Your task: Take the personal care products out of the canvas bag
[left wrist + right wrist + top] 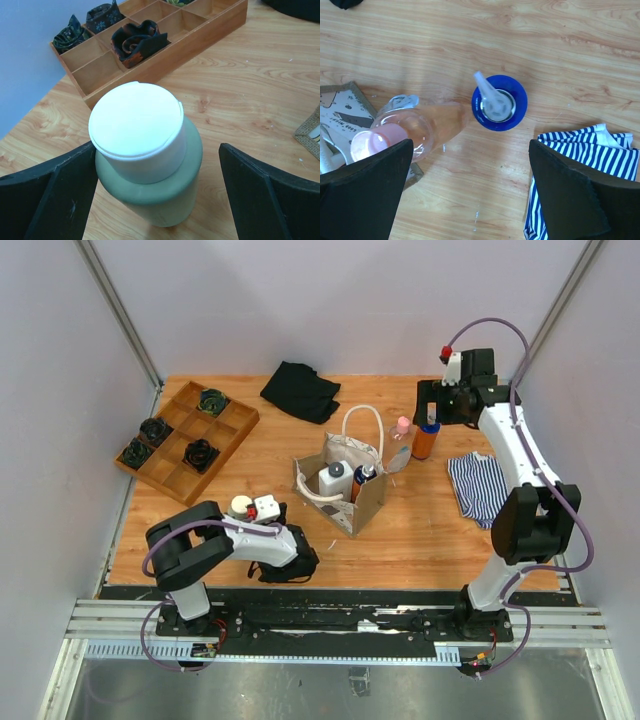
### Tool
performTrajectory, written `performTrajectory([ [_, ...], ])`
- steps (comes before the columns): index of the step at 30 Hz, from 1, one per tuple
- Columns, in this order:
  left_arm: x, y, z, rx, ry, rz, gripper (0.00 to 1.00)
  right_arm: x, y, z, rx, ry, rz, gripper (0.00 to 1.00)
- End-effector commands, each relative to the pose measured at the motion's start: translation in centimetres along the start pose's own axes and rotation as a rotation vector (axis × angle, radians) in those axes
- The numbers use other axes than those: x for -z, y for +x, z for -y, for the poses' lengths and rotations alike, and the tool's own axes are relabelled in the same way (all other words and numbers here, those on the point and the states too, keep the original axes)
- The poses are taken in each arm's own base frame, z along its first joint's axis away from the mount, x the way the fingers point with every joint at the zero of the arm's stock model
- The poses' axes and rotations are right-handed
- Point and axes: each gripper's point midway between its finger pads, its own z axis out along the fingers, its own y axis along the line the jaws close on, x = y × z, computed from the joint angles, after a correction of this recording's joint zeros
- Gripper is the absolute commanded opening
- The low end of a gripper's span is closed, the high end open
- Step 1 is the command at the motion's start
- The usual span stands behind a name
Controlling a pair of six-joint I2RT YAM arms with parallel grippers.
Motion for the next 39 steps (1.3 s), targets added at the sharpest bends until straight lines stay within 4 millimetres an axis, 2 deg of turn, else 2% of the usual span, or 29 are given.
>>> performTrajectory([
  [1,0.3,-2.5,2.8,0.676,0.046,0.024,1.00,1.4,-0.1,-1.8,0.048,-0.022,0.000,0.99],
  [5,0.4,-4.1,2.7,0.656,0.048,0.027,1.00,2.6,-0.6,-3.4,0.082,-0.040,0.023,0.98],
  [10,0.4,-8.6,2.9,0.608,0.065,0.065,1.00,4.2,-1.4,-6.6,0.177,-0.058,0.068,0.98],
  [14,0.4,-12.6,1.9,0.612,0.068,0.108,1.00,5.1,-1.1,-8.7,0.219,-0.089,0.082,0.99],
  [19,0.3,-15.4,0.4,0.610,0.061,0.141,1.00,5.2,0.0,-12.1,0.284,-0.172,0.072,0.91],
  [24,0.2,-17.6,-0.6,0.602,0.034,0.158,1.00,4.0,2.5,-15.3,0.342,-0.250,-0.029,0.79],
  [29,0.2,-19.4,-2.0,0.628,0.006,0.157,1.00,3.5,5.7,-17.3,0.390,-0.305,-0.097,0.77],
  [33,0.2,-21.0,-3.3,0.666,-0.010,0.152,1.00,2.8,7.8,-17.5,0.397,-0.319,-0.150,0.71],
  [37,0.2,-22.8,-3.7,0.737,-0.041,0.137,1.00,1.6,9.9,-17.0,0.385,-0.307,-0.215,0.69],
  [39,0.3,-23.5,-3.5,0.668,-0.073,0.111,1.00,0.9,11.0,-16.9,0.384,-0.304,-0.245,0.66],
])
